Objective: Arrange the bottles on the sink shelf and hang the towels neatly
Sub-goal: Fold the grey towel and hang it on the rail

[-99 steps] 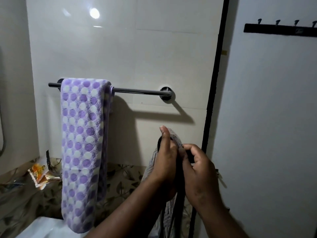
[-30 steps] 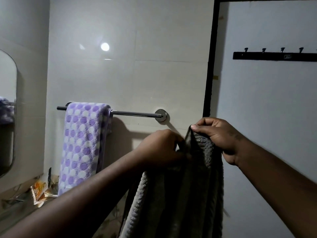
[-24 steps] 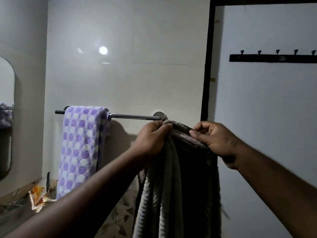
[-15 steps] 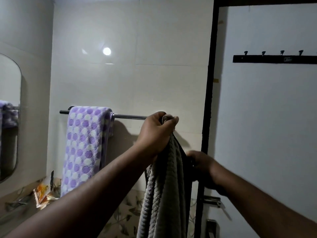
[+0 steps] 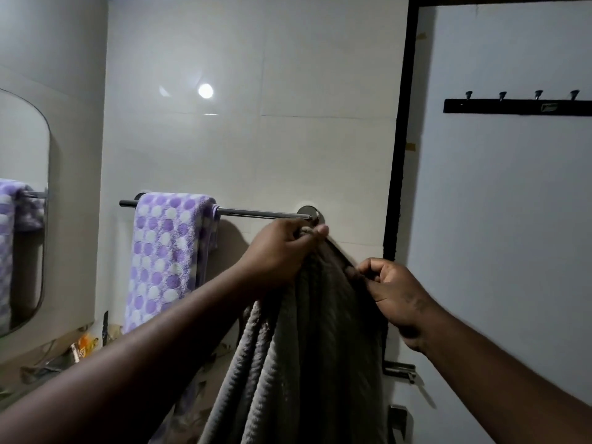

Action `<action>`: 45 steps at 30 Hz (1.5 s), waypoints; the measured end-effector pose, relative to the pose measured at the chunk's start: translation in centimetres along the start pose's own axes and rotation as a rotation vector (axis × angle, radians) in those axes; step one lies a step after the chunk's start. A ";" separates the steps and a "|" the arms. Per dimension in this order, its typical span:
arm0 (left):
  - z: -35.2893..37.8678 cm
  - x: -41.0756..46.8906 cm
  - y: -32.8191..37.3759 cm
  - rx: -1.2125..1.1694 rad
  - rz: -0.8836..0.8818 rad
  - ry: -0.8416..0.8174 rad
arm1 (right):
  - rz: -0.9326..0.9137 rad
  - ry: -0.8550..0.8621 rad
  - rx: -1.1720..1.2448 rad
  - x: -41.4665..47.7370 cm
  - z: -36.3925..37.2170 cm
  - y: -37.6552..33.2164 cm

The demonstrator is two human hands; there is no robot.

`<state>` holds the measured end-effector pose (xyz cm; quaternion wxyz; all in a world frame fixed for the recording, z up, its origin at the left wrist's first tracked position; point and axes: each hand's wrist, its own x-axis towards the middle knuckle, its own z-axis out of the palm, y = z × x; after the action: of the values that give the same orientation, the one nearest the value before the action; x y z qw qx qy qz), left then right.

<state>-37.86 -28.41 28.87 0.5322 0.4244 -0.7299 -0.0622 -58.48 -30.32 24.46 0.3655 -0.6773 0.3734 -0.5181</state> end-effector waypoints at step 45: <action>1.9 -0.3 -0.9 -0.315 -0.207 0.032 | -0.018 -0.112 0.062 0.9 1.5 1.0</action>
<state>-38.95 -29.46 27.34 0.5943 0.4095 -0.6551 -0.2235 -57.01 -31.39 23.69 0.4018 -0.6971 0.3299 -0.4938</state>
